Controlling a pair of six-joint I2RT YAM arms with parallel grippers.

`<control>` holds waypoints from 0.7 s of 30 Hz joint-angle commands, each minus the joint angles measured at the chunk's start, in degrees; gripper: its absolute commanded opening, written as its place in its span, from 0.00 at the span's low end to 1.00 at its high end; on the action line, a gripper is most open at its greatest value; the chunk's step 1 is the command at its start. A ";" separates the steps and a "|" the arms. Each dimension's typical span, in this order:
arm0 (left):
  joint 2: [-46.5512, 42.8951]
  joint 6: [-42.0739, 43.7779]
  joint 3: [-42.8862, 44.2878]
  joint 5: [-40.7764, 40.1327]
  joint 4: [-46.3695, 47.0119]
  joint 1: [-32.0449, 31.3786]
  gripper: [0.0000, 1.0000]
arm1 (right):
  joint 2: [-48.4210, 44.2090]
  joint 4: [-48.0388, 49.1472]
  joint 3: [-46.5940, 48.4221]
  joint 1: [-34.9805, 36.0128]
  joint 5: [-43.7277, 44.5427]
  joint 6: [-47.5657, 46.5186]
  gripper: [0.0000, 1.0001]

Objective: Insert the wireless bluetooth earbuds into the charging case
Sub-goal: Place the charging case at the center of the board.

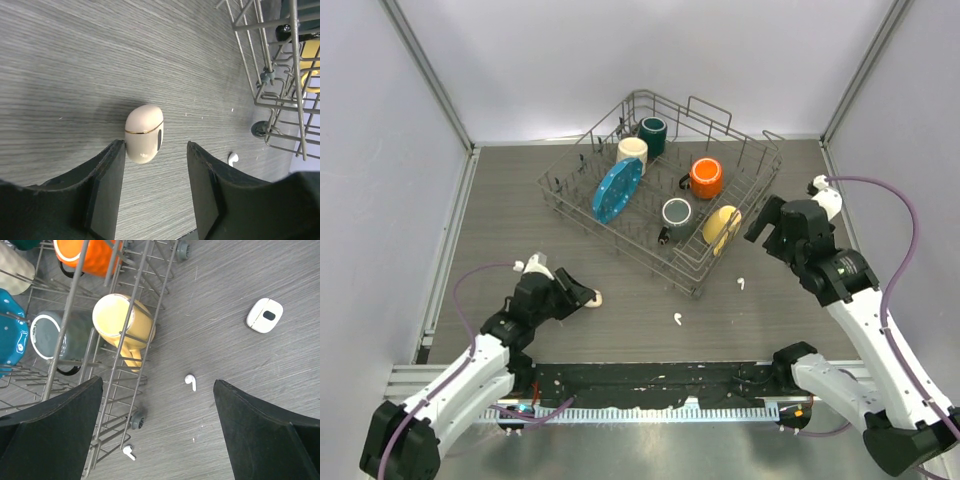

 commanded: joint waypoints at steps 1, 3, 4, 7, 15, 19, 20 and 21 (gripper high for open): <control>-3.46 0.71 1.21 -3.20 -7.53 0.36 0.57 | 1.34 2.90 0.26 -5.40 -8.52 -4.18 0.99; -5.05 0.98 2.52 -5.38 -10.87 0.36 0.62 | 2.22 2.90 0.78 -9.00 -10.55 -4.62 1.00; -5.40 1.07 3.05 -5.92 -11.84 0.36 0.66 | 2.31 2.99 0.96 -9.97 -11.95 -4.71 0.99; -6.98 2.38 5.07 -8.11 -14.74 0.36 0.85 | 2.58 3.25 0.96 -13.14 -13.37 -4.97 1.00; -5.32 8.35 15.52 -12.34 -23.62 0.45 1.00 | 4.42 3.51 0.44 -17.53 -14.61 -3.39 0.99; -3.47 10.47 18.52 -12.08 -24.41 0.36 1.00 | 4.60 4.04 0.96 -20.08 -14.43 -3.21 1.00; -3.56 10.64 18.87 -11.82 -24.15 0.45 1.00 | 5.21 3.96 1.14 -21.13 -14.43 -3.30 1.00; -3.73 10.91 19.40 -11.64 -23.89 0.36 1.00 | 5.56 4.04 1.23 -22.45 -15.04 -3.22 1.00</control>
